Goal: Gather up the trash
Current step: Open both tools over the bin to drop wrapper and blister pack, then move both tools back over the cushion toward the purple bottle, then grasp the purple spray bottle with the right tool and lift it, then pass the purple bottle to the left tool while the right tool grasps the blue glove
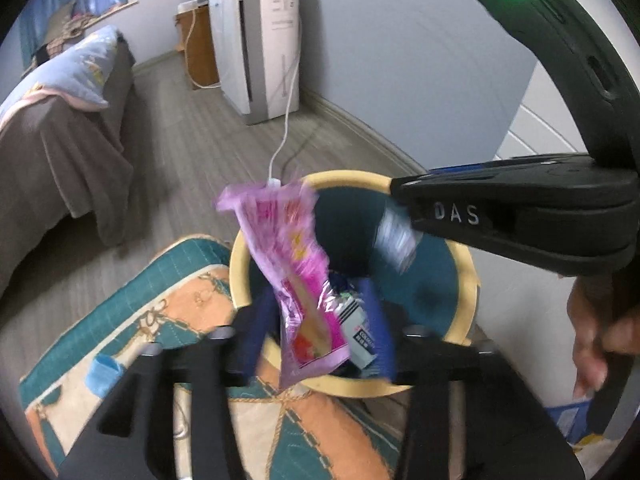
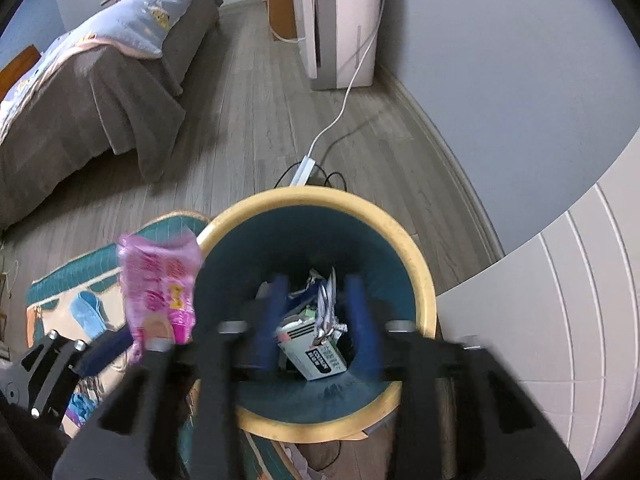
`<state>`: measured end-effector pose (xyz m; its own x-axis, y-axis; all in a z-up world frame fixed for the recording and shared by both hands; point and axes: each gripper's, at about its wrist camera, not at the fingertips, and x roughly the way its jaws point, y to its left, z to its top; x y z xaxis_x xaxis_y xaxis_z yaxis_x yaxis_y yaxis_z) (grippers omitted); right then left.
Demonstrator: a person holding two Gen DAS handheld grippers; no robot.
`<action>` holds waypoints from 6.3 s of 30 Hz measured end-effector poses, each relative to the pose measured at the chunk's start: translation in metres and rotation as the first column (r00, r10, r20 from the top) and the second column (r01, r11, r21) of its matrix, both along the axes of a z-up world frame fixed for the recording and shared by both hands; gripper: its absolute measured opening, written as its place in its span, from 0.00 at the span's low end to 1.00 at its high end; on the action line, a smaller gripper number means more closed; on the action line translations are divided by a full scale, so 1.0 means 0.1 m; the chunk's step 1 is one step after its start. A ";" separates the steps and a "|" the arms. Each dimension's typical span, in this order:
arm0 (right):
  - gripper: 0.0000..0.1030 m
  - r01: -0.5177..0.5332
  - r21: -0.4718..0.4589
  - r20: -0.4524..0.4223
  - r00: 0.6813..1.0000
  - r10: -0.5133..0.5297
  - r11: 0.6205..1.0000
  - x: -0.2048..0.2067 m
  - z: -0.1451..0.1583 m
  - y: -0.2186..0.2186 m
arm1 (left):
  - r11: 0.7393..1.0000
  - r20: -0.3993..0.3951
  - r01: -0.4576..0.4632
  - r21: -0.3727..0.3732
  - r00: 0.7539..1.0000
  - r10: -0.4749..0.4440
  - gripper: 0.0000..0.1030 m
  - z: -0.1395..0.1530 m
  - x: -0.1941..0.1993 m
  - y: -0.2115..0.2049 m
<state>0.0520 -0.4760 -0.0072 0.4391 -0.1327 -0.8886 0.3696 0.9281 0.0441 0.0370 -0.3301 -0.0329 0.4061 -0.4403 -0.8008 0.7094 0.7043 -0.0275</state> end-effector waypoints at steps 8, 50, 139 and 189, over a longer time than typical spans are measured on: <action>0.74 -0.032 0.017 0.026 0.999 0.032 0.999 0.05 0.04 0.10 | 0.997 -0.013 -0.079 -0.020 0.997 0.079 0.89 -0.05 0.08 0.26; 0.94 -0.394 -0.107 0.094 0.910 0.404 0.913 0.09 0.23 1.85 | 0.790 -0.004 -0.612 0.044 0.791 0.612 0.95 0.15 -0.11 3.37; 0.35 -0.444 0.184 -0.093 0.880 0.465 0.877 0.17 -0.60 2.38 | 0.893 -0.050 -0.361 0.268 0.921 0.387 0.95 -0.53 -0.12 2.74; 0.15 -0.271 0.402 -0.140 0.926 0.351 0.874 0.36 -0.98 2.06 | 0.912 -0.233 -0.402 0.086 0.882 0.411 0.35 -1.04 0.42 2.41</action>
